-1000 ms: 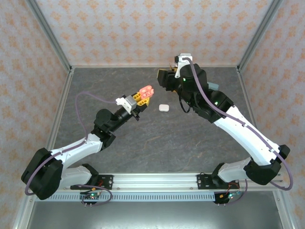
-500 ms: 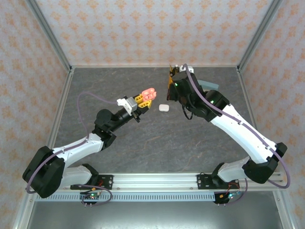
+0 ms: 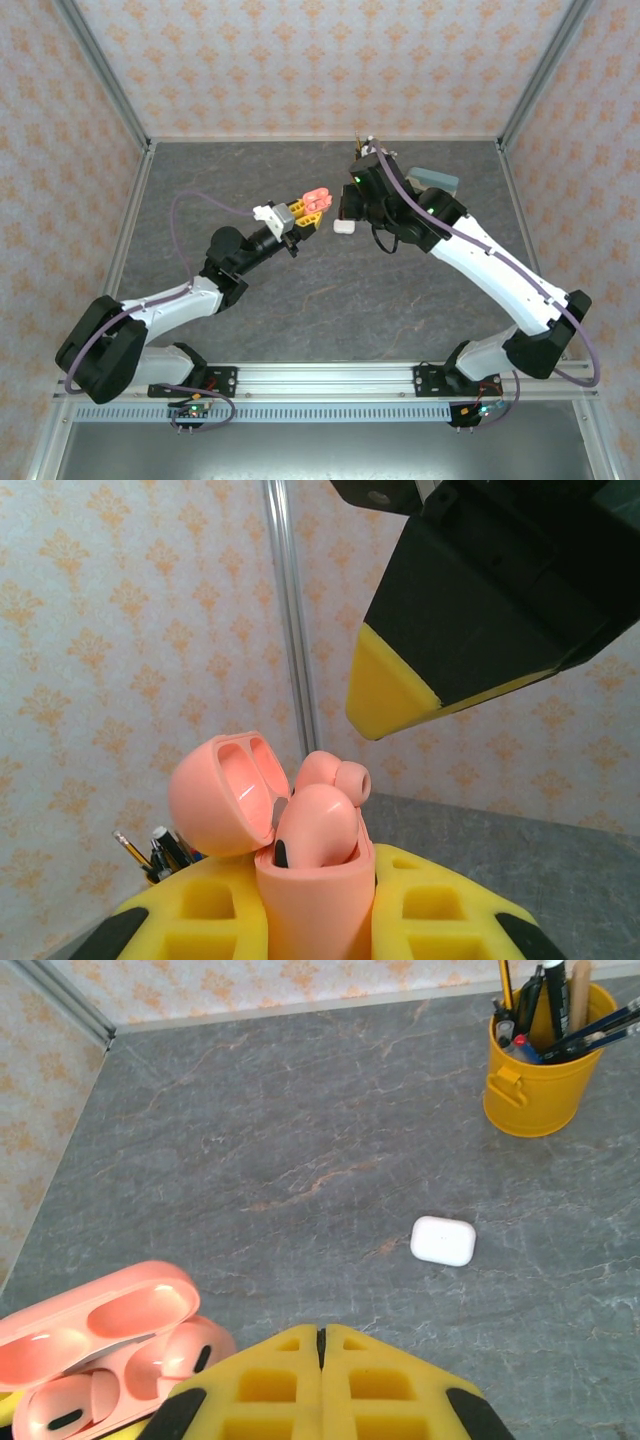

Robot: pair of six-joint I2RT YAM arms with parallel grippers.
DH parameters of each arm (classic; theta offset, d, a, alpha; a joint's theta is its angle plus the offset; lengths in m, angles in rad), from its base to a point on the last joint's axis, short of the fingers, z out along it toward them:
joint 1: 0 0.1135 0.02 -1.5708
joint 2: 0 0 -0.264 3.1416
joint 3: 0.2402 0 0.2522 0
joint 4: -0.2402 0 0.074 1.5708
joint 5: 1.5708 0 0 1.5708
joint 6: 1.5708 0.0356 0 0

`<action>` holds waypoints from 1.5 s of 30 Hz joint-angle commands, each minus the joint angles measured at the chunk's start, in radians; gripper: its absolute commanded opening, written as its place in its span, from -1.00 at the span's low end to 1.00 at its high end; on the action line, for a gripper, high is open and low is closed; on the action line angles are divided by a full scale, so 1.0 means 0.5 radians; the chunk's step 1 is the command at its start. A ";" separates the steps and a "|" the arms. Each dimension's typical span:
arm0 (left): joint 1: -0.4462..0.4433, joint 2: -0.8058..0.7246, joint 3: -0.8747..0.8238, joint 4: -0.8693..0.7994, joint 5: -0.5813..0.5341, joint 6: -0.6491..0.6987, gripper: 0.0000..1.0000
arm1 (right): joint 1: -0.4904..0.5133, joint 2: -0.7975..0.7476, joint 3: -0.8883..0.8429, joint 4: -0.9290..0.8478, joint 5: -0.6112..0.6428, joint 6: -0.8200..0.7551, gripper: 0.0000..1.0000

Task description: Insert wireless bluetooth earbuds into charging case

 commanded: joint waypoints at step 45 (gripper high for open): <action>0.017 0.025 0.043 0.170 0.033 -0.016 -1.00 | 0.099 0.084 0.128 -0.038 -0.346 0.036 -1.00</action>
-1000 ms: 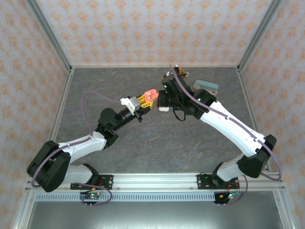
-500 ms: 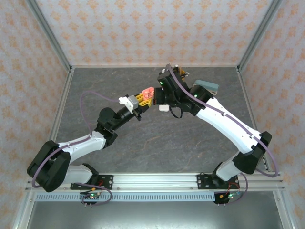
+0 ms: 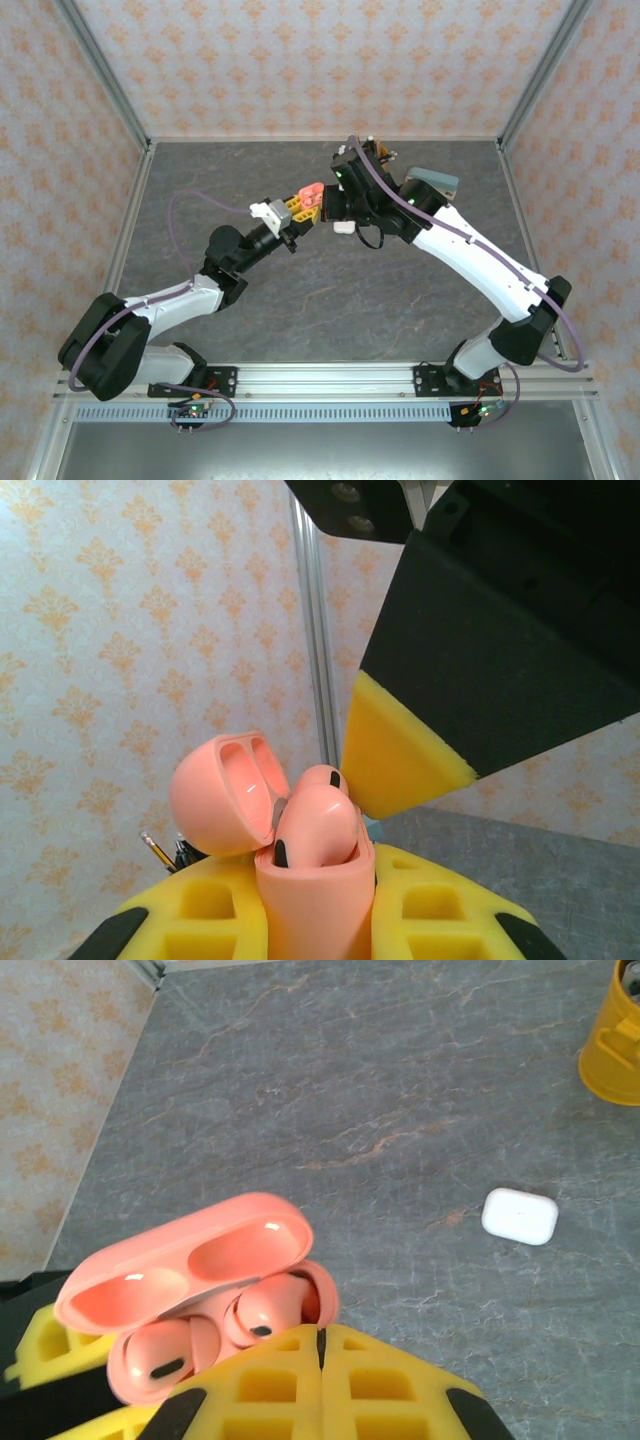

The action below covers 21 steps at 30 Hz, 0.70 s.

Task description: Insert wireless bluetooth earbuds into charging case

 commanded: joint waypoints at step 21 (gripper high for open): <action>-0.020 -0.027 0.072 0.015 0.120 -0.005 -1.00 | -0.175 0.596 1.112 -0.346 0.047 -0.330 -1.00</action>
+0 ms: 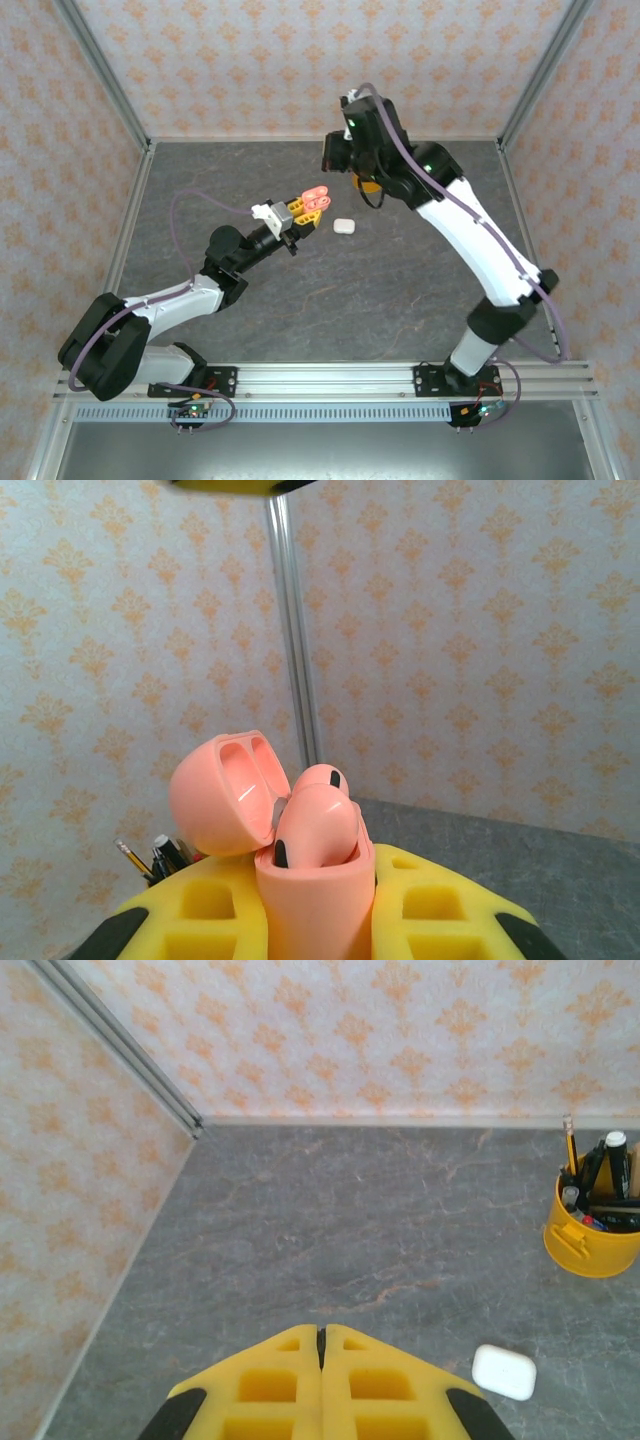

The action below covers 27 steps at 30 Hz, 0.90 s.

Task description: Insert wireless bluetooth earbuds into charging case

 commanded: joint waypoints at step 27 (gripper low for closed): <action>-0.005 0.186 0.136 0.094 -0.116 -0.057 -1.00 | -0.058 -0.383 -0.611 0.016 -0.130 0.041 -1.00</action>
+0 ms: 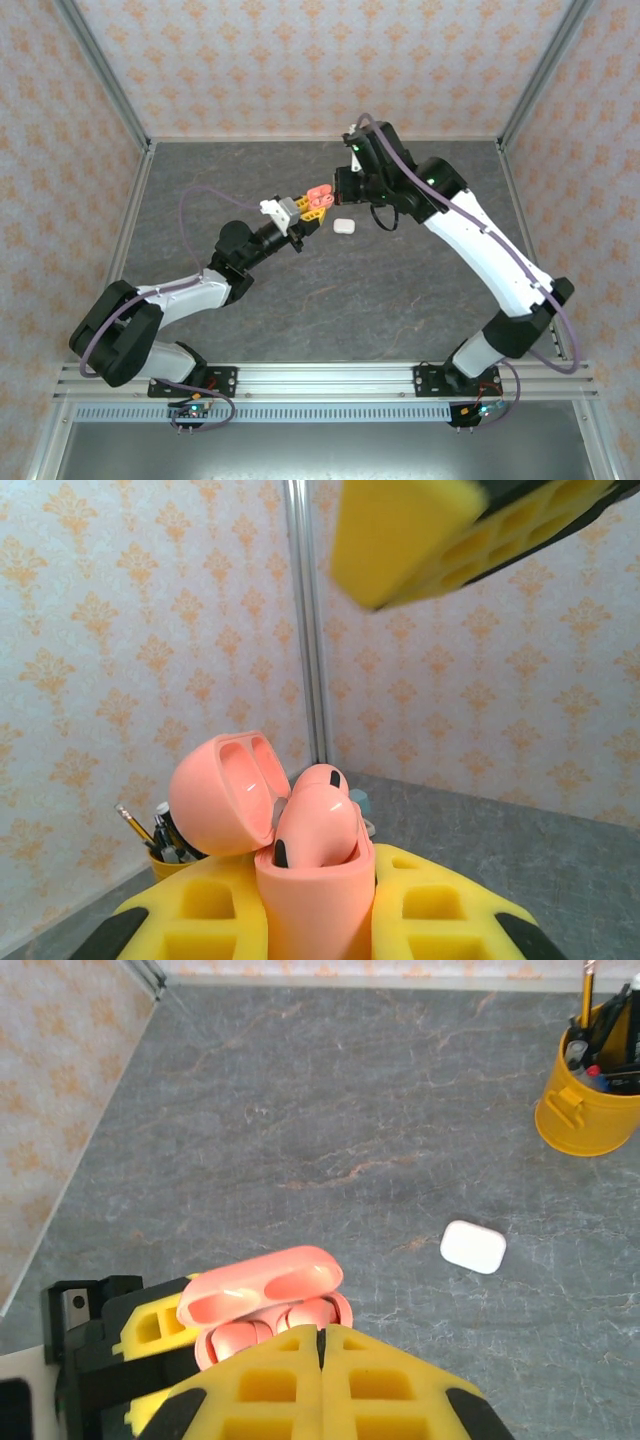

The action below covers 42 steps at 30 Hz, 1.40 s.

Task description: Insert wireless bluetooth earbuds into charging case

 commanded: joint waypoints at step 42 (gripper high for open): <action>0.025 0.126 0.135 0.097 -0.090 -0.097 -1.00 | -0.002 0.255 -0.227 0.155 -0.220 0.093 -1.00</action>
